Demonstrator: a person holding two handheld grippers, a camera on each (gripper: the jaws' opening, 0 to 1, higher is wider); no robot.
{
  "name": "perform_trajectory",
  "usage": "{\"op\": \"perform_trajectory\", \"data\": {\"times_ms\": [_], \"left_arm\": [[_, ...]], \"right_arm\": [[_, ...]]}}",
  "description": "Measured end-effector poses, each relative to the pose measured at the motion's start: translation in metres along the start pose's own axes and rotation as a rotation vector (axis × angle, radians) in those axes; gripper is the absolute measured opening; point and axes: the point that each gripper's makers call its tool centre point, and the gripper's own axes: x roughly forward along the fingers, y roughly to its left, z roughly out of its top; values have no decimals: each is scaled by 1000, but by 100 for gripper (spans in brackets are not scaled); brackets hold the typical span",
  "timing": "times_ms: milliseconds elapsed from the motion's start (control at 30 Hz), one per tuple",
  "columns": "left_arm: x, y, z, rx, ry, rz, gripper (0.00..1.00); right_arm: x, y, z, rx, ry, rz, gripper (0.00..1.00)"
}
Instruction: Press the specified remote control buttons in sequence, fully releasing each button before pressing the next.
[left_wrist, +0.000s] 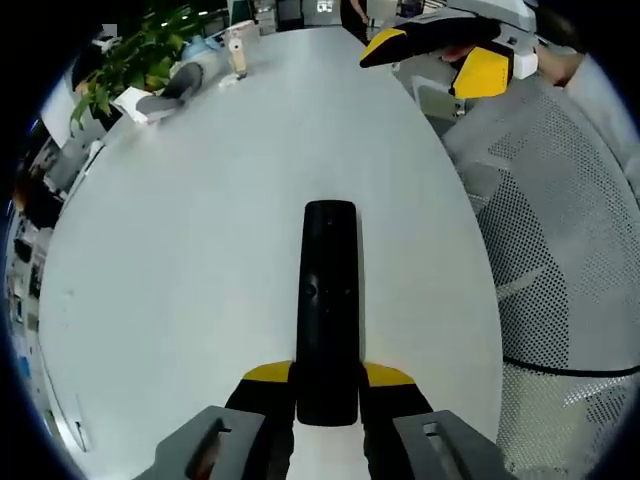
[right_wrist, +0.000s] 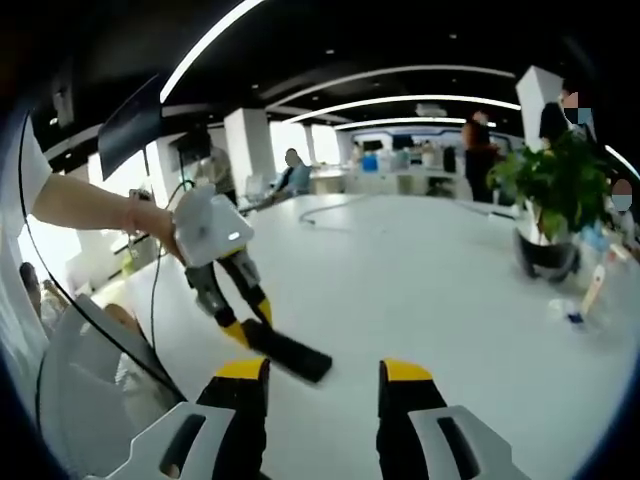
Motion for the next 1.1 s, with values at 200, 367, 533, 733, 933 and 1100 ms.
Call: {"op": "perform_trajectory", "data": {"times_ms": [200, 367, 533, 733, 933, 1100], "left_arm": [[0, -2, 0, 18, 24, -5, 24], [0, -7, 1, 25, 32, -12, 24], [1, -12, 1, 25, 30, -11, 24], [1, -16, 1, 25, 30, -12, 24], [1, -21, 2, 18, 21, -15, 24], [1, -25, 3, 4, 5, -18, 24]], "right_arm": [[0, -1, 1, 9, -4, -4, 41], [0, -1, 0, 2, -1, -1, 41], [0, 0, 0, 3, 1, 0, 41], [1, 1, -1, 3, 5, 4, 40], [1, 1, -2, 1, 9, 5, 40], [1, 1, -2, 1, 13, 6, 40]]}}
